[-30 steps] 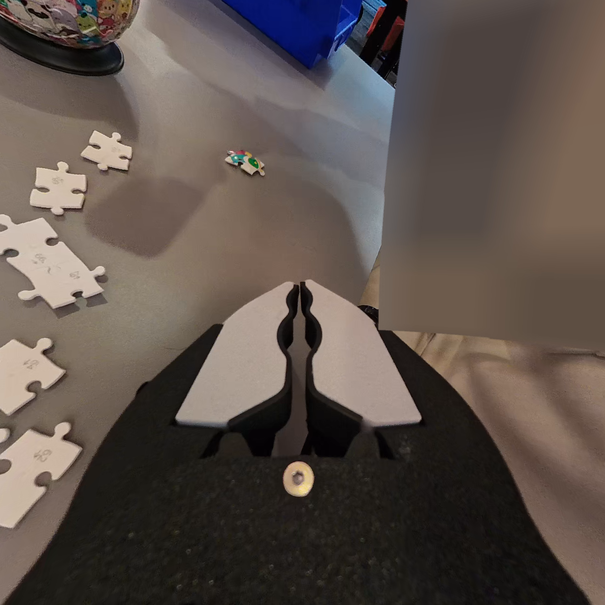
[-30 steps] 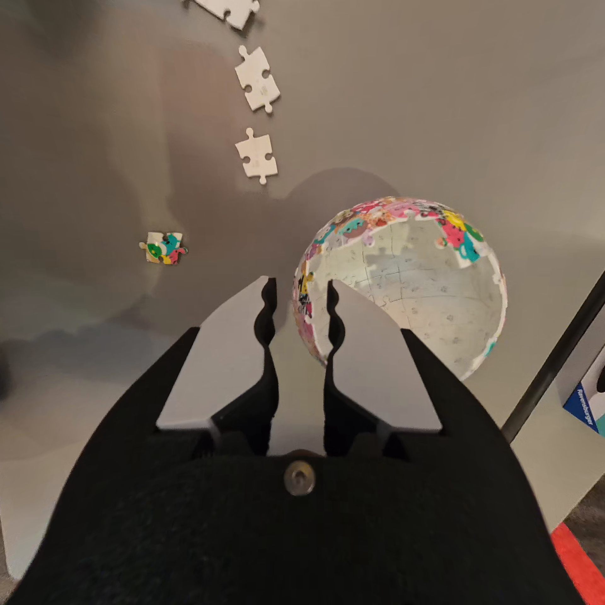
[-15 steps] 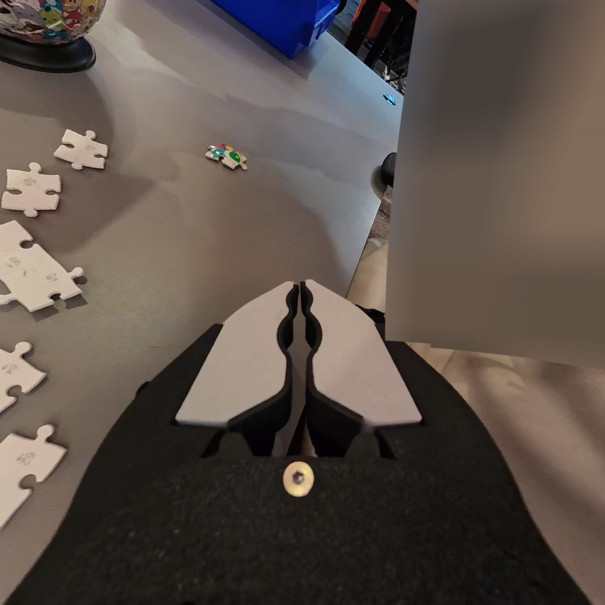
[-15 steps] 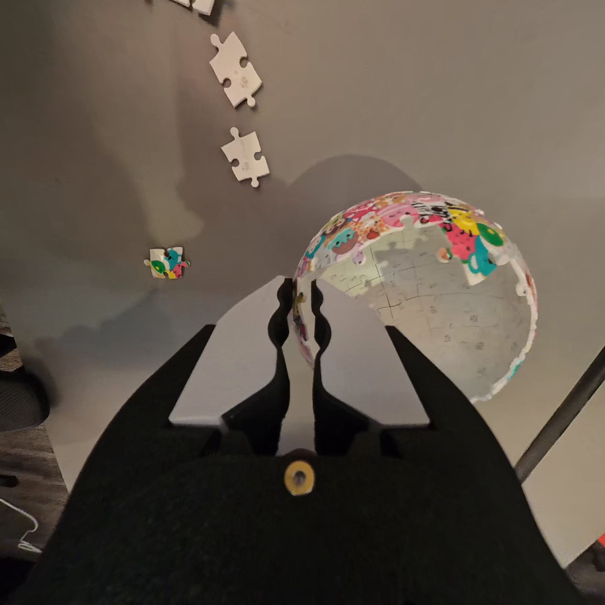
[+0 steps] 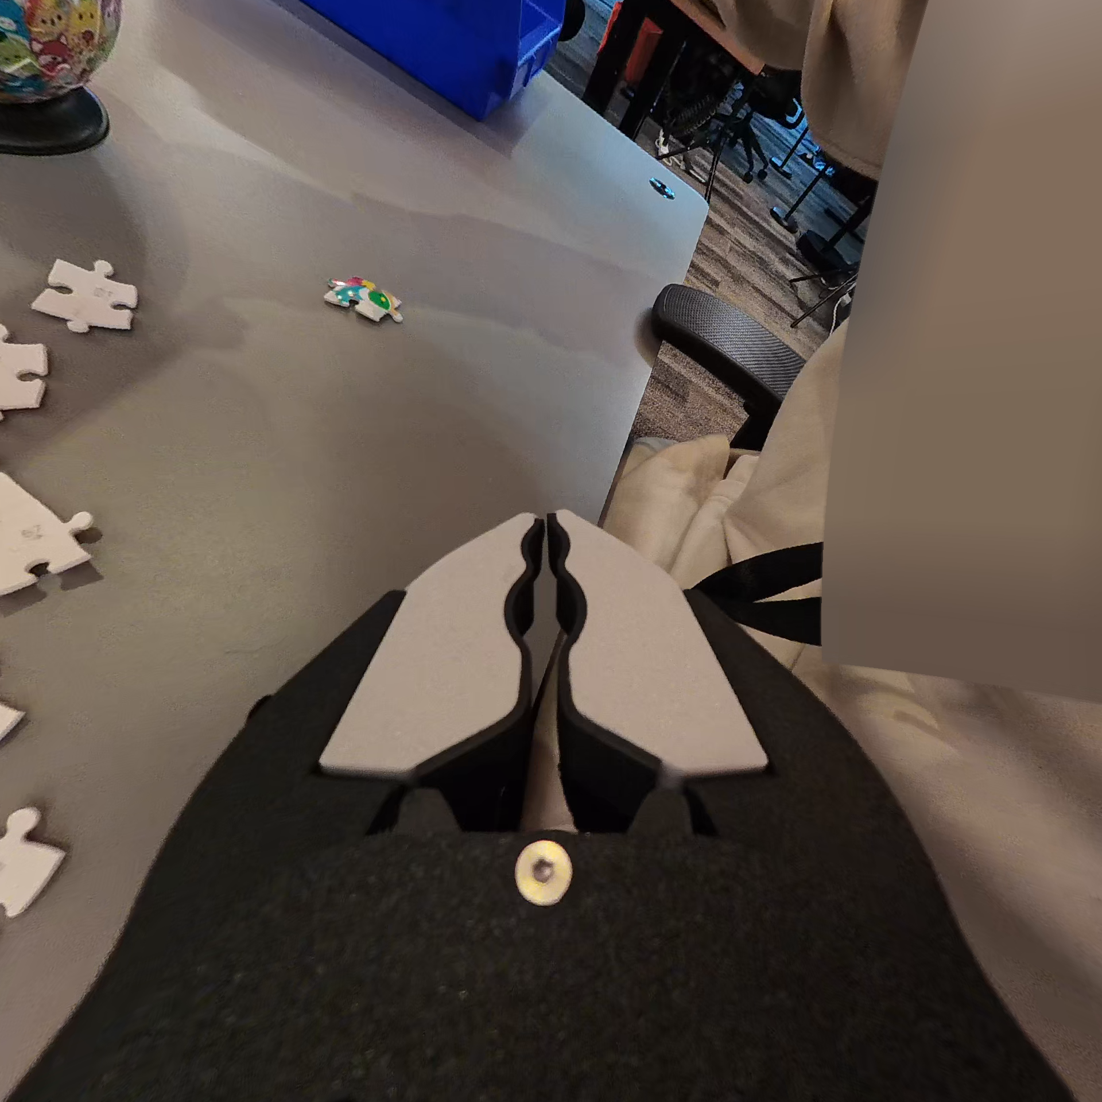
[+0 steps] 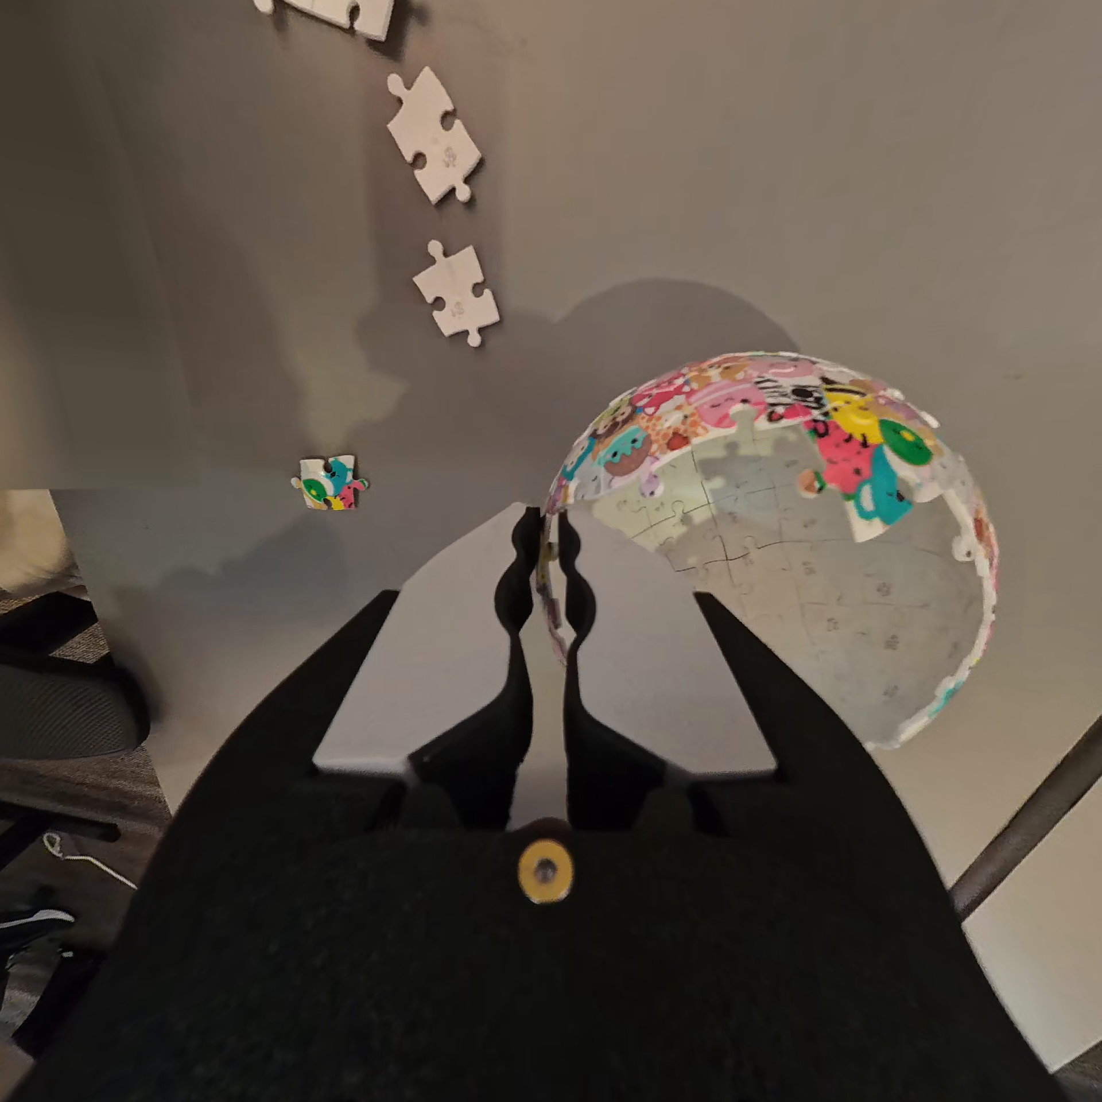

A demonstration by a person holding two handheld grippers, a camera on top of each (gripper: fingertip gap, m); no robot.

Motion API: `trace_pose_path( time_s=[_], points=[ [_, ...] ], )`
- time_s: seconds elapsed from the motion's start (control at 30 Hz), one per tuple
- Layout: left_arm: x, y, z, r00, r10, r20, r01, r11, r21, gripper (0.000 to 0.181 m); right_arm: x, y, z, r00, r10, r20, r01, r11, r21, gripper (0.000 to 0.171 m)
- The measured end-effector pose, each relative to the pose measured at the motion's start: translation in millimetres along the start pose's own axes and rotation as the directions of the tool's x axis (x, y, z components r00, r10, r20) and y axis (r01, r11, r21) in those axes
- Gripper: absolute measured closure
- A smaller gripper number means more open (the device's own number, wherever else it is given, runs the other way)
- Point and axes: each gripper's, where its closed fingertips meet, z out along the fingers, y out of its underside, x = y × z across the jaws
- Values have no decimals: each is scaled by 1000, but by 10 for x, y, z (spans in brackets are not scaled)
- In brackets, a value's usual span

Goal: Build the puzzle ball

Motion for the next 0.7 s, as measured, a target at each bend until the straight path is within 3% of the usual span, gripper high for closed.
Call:
trace_pose_path(
  time_s=[0.7],
  points=[
    [23,16,23,1000,-13,-21,13,1000,-5,180,33,-4,2,1000,-4,-2,4,1000,-22,159]
  ],
)
